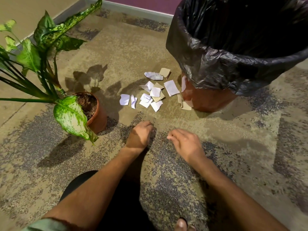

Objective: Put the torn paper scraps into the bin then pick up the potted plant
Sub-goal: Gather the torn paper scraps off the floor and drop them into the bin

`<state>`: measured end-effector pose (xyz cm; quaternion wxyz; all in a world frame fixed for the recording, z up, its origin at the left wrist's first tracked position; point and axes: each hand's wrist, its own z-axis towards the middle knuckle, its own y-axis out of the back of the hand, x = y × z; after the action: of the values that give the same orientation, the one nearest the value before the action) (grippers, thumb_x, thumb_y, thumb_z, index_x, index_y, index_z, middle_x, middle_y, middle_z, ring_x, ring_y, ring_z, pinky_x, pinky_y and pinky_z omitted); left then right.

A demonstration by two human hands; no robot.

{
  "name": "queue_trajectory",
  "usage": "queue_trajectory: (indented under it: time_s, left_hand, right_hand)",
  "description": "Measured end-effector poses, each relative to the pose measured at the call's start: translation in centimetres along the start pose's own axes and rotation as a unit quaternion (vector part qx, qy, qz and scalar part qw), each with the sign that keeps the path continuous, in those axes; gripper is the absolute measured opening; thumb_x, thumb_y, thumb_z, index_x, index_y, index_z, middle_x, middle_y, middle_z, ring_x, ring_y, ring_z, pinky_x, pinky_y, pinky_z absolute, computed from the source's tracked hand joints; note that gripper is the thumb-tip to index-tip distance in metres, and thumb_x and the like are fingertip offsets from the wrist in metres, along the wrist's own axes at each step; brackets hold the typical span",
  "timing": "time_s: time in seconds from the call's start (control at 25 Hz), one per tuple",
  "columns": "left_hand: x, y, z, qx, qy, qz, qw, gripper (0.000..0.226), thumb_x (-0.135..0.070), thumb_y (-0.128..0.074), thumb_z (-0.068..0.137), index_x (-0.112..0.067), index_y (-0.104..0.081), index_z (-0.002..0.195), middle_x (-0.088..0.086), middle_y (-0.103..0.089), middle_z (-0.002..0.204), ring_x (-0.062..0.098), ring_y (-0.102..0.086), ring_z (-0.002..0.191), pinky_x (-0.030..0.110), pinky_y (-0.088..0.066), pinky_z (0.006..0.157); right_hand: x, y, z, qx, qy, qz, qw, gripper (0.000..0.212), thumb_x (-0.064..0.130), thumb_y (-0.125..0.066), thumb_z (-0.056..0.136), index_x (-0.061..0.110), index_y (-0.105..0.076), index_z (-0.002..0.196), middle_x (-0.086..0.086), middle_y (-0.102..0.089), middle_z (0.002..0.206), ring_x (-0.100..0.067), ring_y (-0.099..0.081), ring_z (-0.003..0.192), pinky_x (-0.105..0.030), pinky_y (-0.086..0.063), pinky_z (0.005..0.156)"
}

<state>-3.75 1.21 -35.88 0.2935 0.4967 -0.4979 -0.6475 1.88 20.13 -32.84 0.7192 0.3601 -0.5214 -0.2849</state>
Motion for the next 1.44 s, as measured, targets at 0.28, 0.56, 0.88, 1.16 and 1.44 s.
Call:
queue_trajectory:
  time_s: [0.28, 0.56, 0.88, 1.16, 1.44]
  left_hand:
    - [-6.5, 7.9, 1.6, -0.275, -0.056, -0.112, 0.953, 0.010, -0.011, -0.065, 0.087, -0.005, -0.072, 0.090, 0.007, -0.068, 0.087, 0.020, -0.060, 0.081, 0.024, -0.046, 0.072]
    - [-15.7, 19.5, 7.0, -0.414, -0.173, -0.127, 0.885, 0.012, -0.017, -0.064, 0.087, -0.013, -0.074, 0.092, 0.000, -0.071, 0.085, 0.018, -0.060, 0.079, 0.018, -0.039, 0.069]
    - [-16.0, 18.8, 9.5, -0.314, -0.168, -0.084, 0.931, 0.034, -0.021, -0.039, 0.097, -0.007, -0.063, 0.117, 0.005, -0.066, 0.116, 0.025, -0.054, 0.113, 0.038, -0.045, 0.095]
    - [-7.0, 9.6, 3.6, -0.272, -0.120, -0.116, 0.948, 0.043, -0.013, -0.037, 0.099, -0.001, -0.040, 0.140, 0.014, -0.037, 0.149, 0.029, -0.032, 0.140, 0.040, -0.022, 0.118]
    - [2.7, 3.2, 1.2, -0.045, 0.085, 0.052, 0.994, 0.079, -0.046, -0.053, 0.090, -0.009, -0.017, 0.150, 0.014, -0.012, 0.158, 0.037, -0.012, 0.144, 0.051, -0.019, 0.117]
  right_hand:
    - [4.2, 12.4, 4.5, -0.224, 0.153, -0.047, 0.961, 0.016, 0.001, -0.062, 0.088, 0.007, -0.070, 0.100, -0.005, -0.069, 0.087, -0.017, -0.063, 0.076, -0.032, -0.056, 0.066]
    - [5.5, 22.5, 9.1, -0.304, 0.082, -0.149, 0.937, 0.022, 0.011, -0.051, 0.089, 0.014, -0.069, 0.102, -0.002, -0.072, 0.096, -0.023, -0.064, 0.090, -0.037, -0.050, 0.078]
    - [5.0, 19.7, 8.1, -0.325, 0.070, -0.146, 0.932, 0.022, 0.008, -0.053, 0.090, 0.004, -0.070, 0.102, -0.008, -0.067, 0.111, -0.026, -0.060, 0.102, -0.028, -0.043, 0.090]
    - [6.1, 7.8, 6.9, -0.139, 0.065, -0.057, 0.987, 0.028, 0.005, -0.053, 0.086, 0.007, -0.064, 0.112, -0.007, -0.063, 0.118, -0.025, -0.058, 0.108, -0.036, -0.047, 0.096]
    - [1.3, 1.1, 8.5, 0.100, -0.056, -0.283, 0.952, 0.046, 0.012, -0.055, 0.085, 0.012, -0.048, 0.130, -0.023, -0.037, 0.141, -0.038, -0.050, 0.115, -0.041, -0.051, 0.087]
